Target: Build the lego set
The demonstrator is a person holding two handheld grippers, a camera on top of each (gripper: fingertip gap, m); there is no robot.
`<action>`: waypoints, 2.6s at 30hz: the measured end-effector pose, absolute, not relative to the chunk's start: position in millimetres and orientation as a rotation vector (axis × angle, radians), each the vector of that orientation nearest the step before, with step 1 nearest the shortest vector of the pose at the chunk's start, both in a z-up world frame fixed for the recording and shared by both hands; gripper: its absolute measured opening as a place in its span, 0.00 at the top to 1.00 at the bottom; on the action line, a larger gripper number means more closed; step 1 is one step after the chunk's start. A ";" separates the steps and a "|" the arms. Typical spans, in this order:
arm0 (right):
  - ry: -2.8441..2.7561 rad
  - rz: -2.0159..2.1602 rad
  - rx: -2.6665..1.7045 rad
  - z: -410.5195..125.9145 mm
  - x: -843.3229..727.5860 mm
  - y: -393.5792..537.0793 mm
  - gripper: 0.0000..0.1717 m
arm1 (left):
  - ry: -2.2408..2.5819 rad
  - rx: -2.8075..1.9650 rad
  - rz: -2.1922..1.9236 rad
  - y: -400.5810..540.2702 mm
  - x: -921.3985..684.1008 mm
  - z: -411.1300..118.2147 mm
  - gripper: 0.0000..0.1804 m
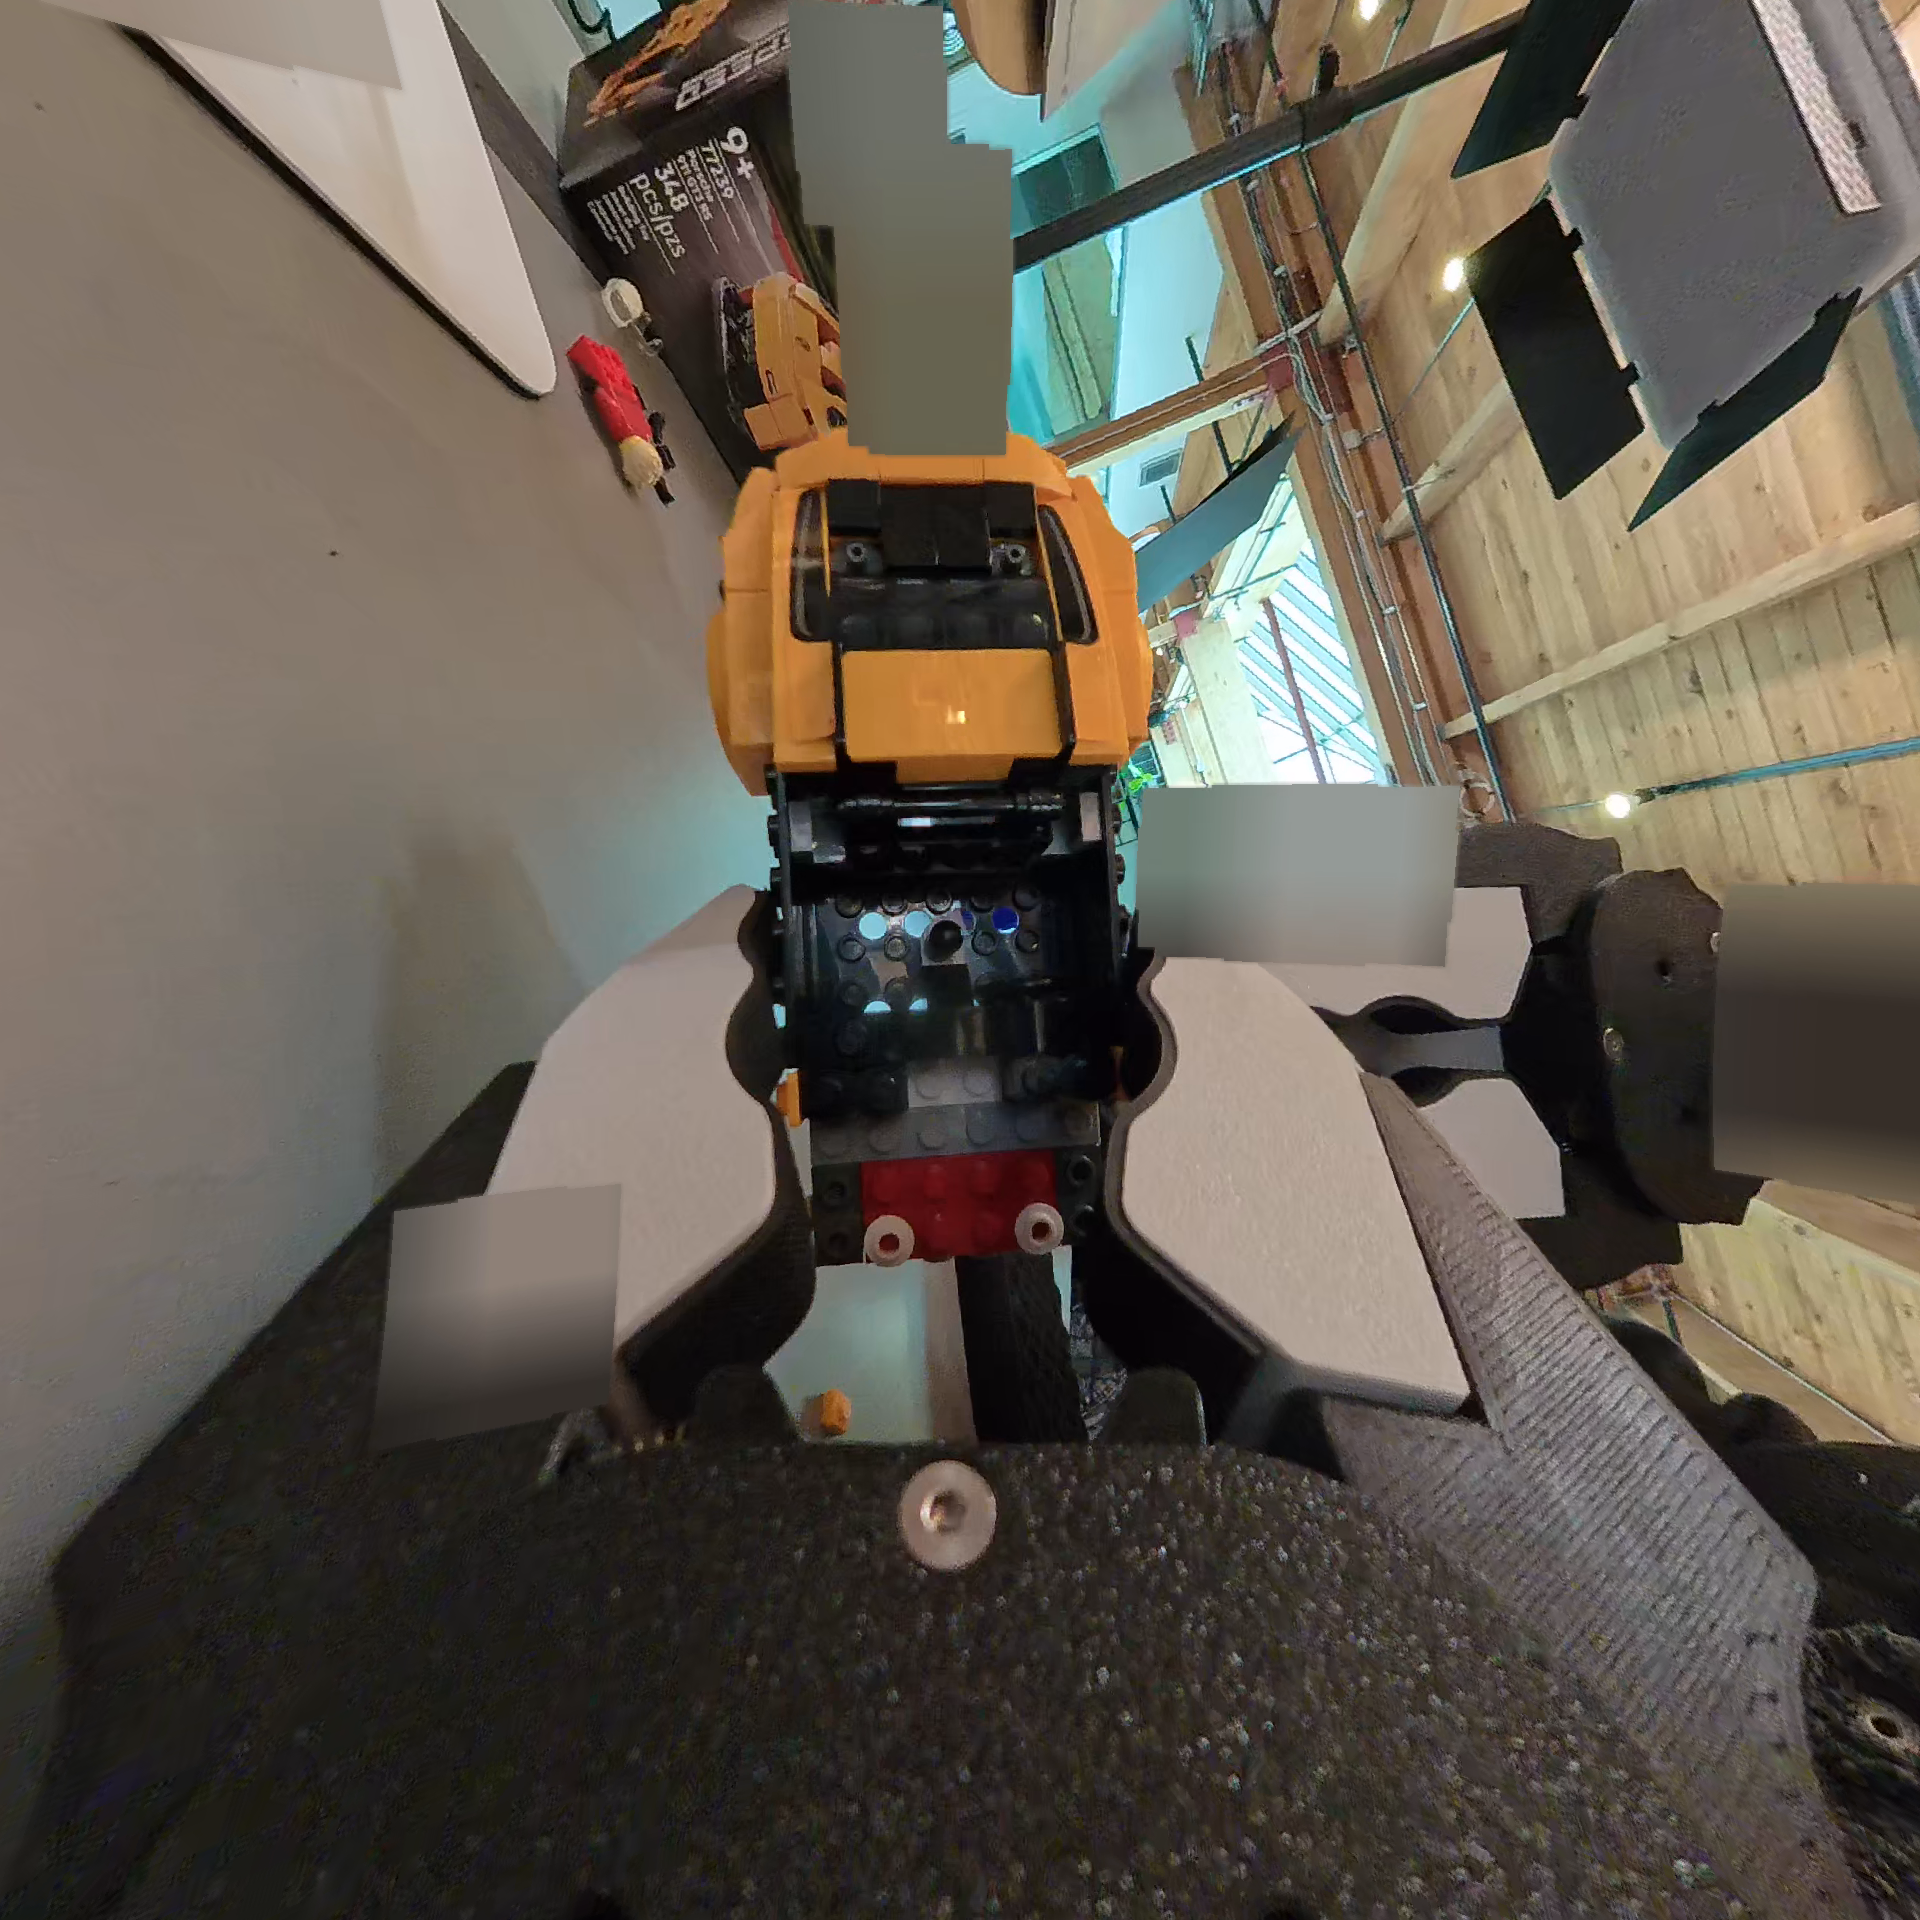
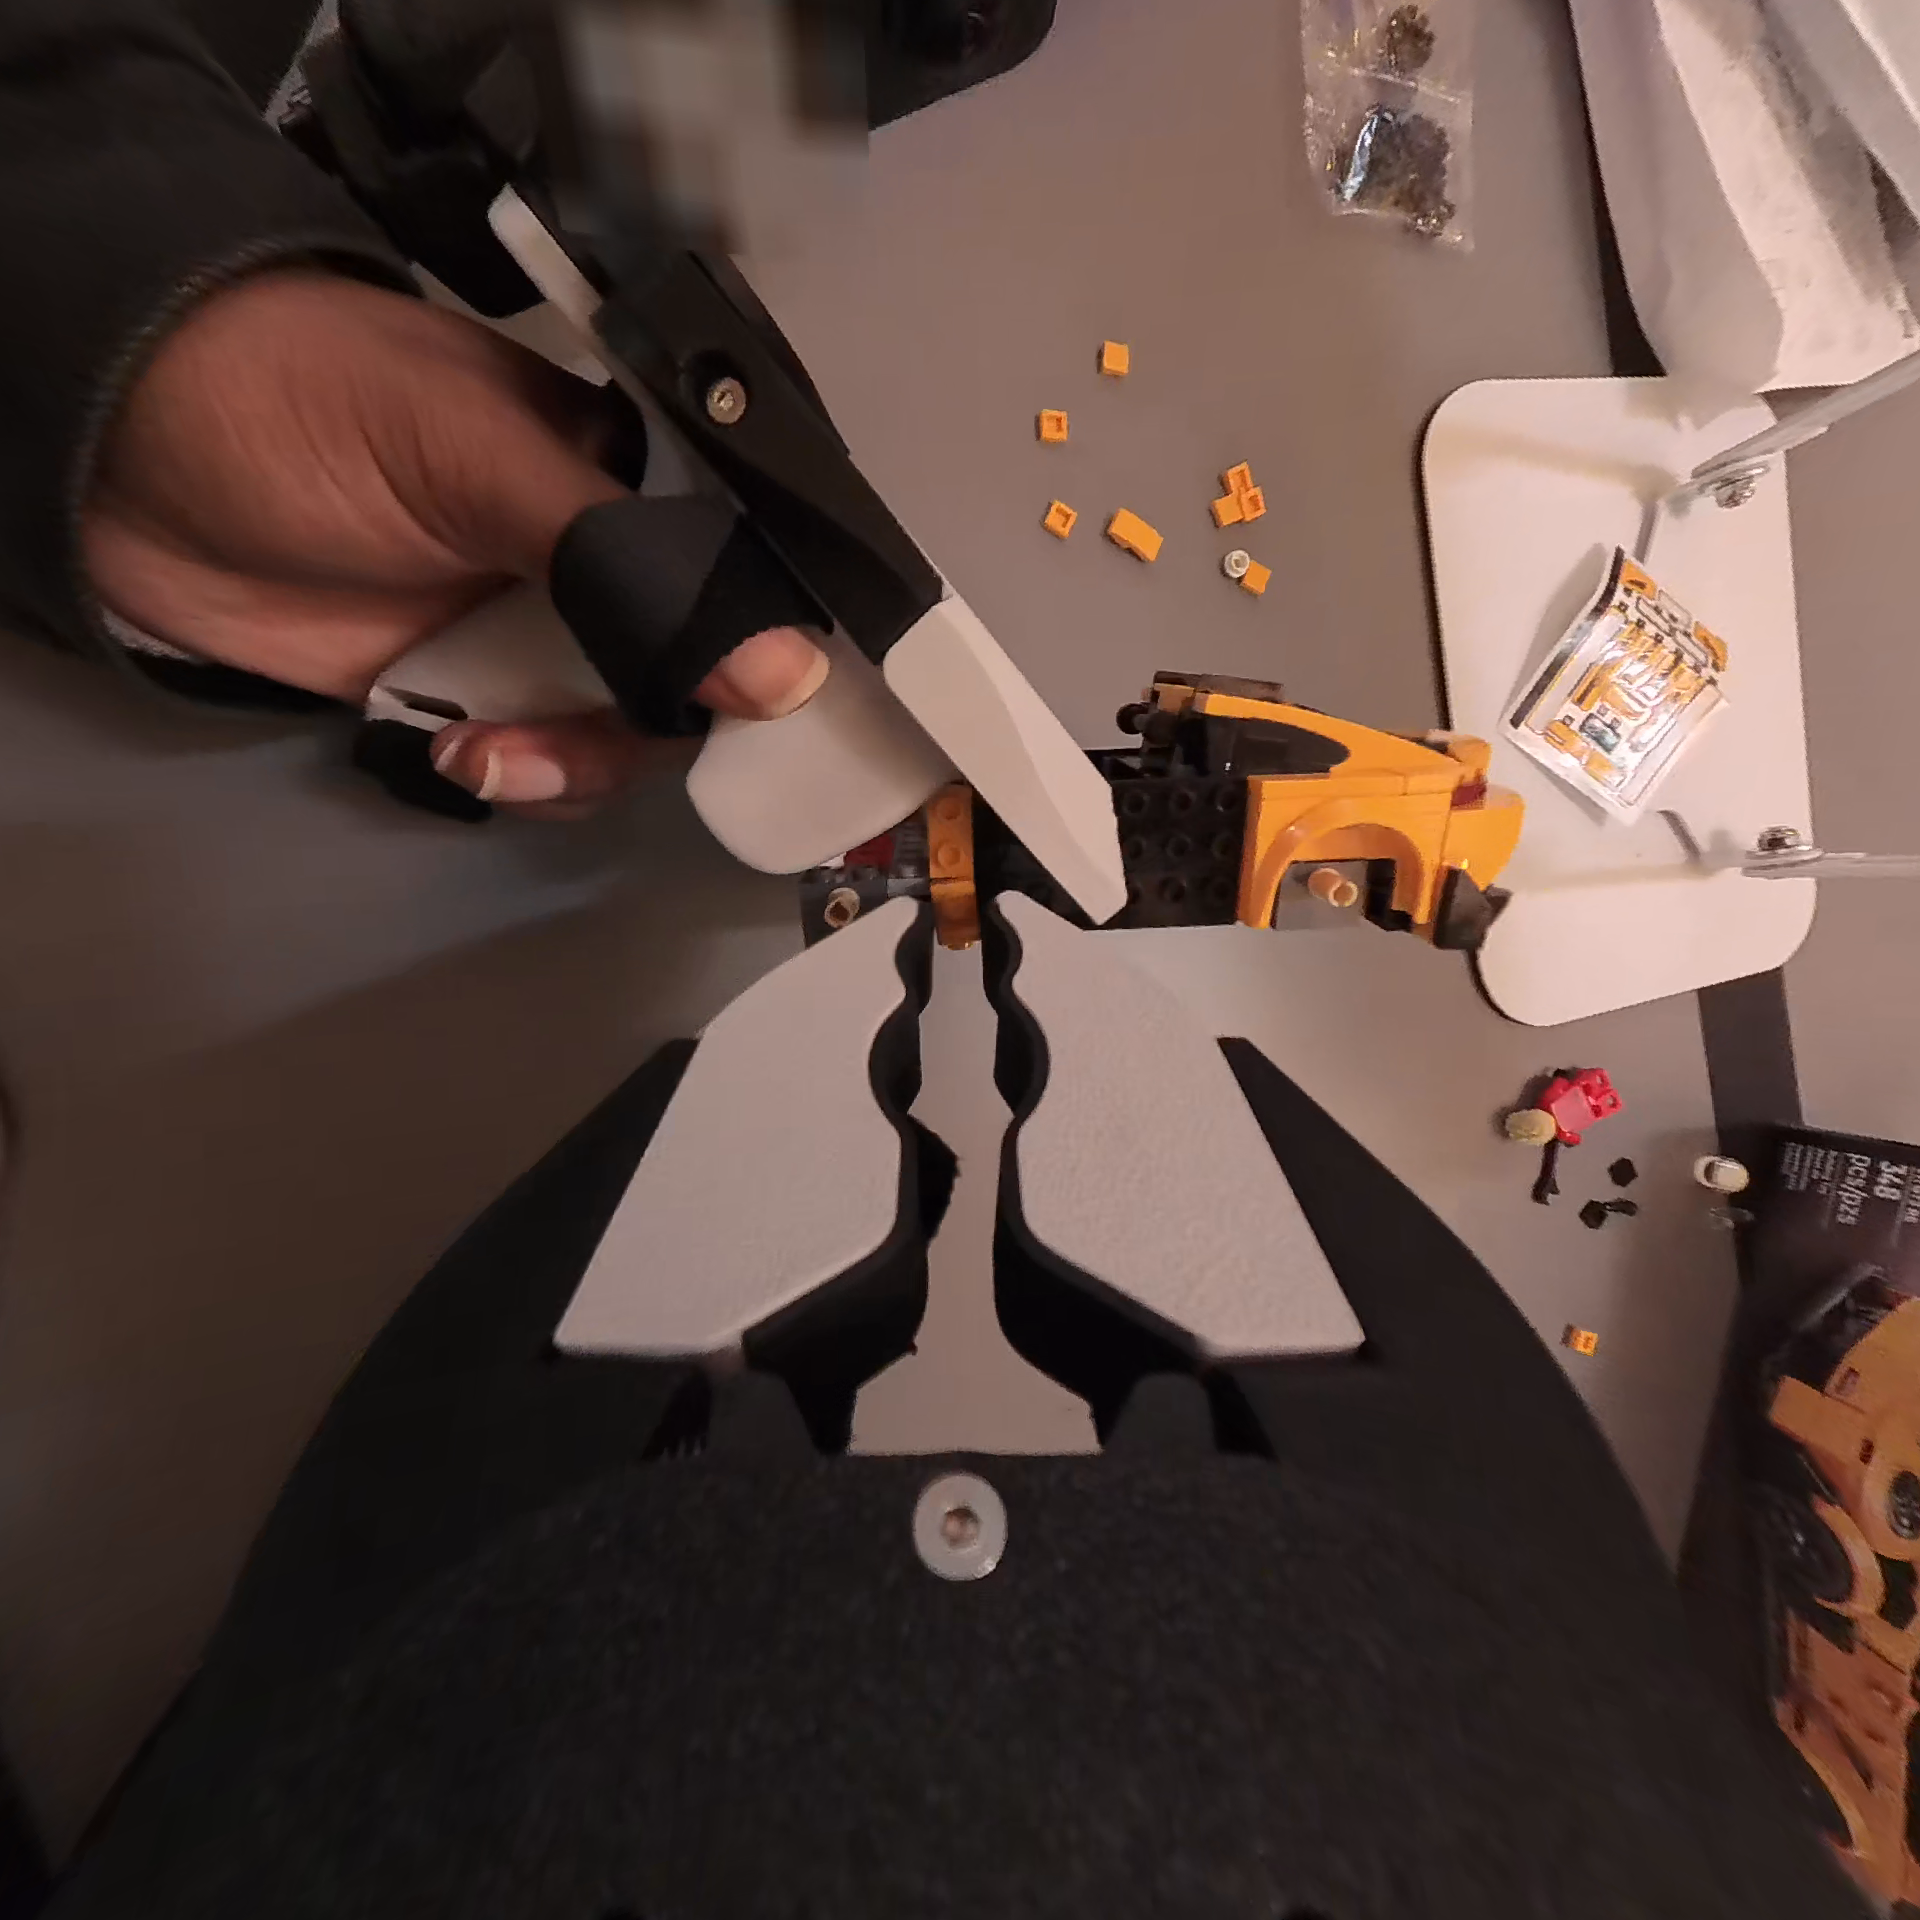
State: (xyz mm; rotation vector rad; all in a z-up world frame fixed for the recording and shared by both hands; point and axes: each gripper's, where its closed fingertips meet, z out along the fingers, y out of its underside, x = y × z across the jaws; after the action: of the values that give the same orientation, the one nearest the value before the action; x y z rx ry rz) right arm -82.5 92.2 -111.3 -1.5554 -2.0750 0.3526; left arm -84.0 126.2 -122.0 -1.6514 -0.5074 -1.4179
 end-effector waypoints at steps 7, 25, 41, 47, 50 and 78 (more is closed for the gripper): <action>-2.014 0.378 -1.632 -113.1 -83.6 92.9 0.95 | -0.535 -1.655 -1.411 126.6 -86.0 -125.0 0.65; -2.076 0.299 -1.525 -115.4 -77.1 90.1 0.96 | -0.535 -1.671 -1.430 126.3 -82.7 -127.1 0.65; -2.210 0.202 -1.356 -117.0 -72.0 89.6 0.96 | -0.524 -1.694 -1.450 125.7 -78.3 -129.1 0.65; -2.242 0.193 -1.293 -116.9 -71.1 89.2 0.96 | -0.516 -1.701 -1.455 125.5 -76.8 -129.3 0.65; -2.251 0.192 -1.277 -117.5 -70.8 89.2 0.96 | -0.514 -1.706 -1.453 125.4 -76.4 -130.1 0.65; -1.703 0.805 -1.655 -101.7 -12.5 87.5 0.93 | -0.366 -1.698 -1.449 123.4 -72.2 -118.5 0.65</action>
State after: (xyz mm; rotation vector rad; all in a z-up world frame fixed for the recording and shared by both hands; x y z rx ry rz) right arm -12.5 87.5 -101.7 -1.6547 -1.7028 0.8045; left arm -72.2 123.4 -118.5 -1.6981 -0.3661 -1.4489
